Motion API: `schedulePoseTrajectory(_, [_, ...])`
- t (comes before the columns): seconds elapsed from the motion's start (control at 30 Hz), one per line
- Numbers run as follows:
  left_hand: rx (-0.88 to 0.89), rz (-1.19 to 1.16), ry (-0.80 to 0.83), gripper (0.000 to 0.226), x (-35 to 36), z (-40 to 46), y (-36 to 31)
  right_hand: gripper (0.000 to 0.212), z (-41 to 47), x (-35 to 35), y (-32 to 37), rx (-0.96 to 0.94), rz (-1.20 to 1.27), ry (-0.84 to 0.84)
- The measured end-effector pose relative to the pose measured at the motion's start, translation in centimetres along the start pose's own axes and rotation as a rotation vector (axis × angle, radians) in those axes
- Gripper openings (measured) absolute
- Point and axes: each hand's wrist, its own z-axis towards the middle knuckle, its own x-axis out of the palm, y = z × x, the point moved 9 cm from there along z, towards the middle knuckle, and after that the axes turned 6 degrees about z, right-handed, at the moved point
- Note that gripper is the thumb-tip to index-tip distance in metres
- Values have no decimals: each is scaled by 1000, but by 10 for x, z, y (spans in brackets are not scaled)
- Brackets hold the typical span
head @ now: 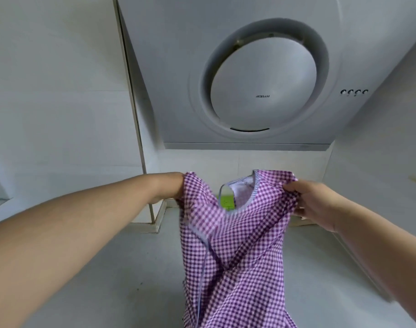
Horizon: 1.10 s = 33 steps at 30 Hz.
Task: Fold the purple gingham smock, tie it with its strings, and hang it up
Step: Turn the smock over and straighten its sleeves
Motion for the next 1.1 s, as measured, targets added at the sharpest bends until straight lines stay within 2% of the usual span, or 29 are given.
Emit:
schedulePoseTrajectory(0.07, [-85,-51,-30,43,-11,3,24,24,8,-22,-11,39,-28,-120])
schedulePoseTrajectory(0.17, [-141,-219,-51,50,-18,9,52,18,13,-30,-24,90,-62,-173])
schedulePoseTrajectory(0.3, [-195,-243,-121,35,-20,13,67,21,16,-5,-29,72,-175,-85])
schedulePoseTrajectory(0.43, [-67,-105,-169,33,-12,16,37,21,8,41,-17,-51,-382,135])
schedulePoseTrajectory(0.47, [-16,-30,-200,40,-11,13,26,22,3,55,-13,-94,-439,204])
schedulePoseTrajectory(0.53, [117,138,-242,70,-3,7,-1,26,-12,85,-8,-145,-498,344])
schedulePoseTrajectory(0.63, [332,288,-133,98,29,-3,-40,29,-31,124,-6,-177,-561,551])
schedulePoseTrajectory(0.67, [375,317,-80,95,40,-5,-50,29,-34,132,-6,-185,-568,591])
schedulePoseTrajectory(0.7, [395,359,-37,80,48,-6,-56,29,-37,137,-5,-186,-565,605])
schedulePoseTrajectory(0.77, [403,436,21,34,59,-6,-61,30,-40,143,-6,-169,-545,616])
schedulePoseTrajectory(0.83, [374,455,21,8,58,-3,-57,31,-42,146,-9,-145,-503,623])
schedulePoseTrajectory(0.9, [303,461,8,12,54,2,-44,30,-39,143,-16,-119,-500,578])
schedulePoseTrajectory(1.0, [218,466,-63,22,44,13,-26,19,-31,132,-24,-151,-656,402])
schedulePoseTrajectory(1.1, [235,717,-82,23,45,18,-26,4,-26,129,-40,-135,-798,309])
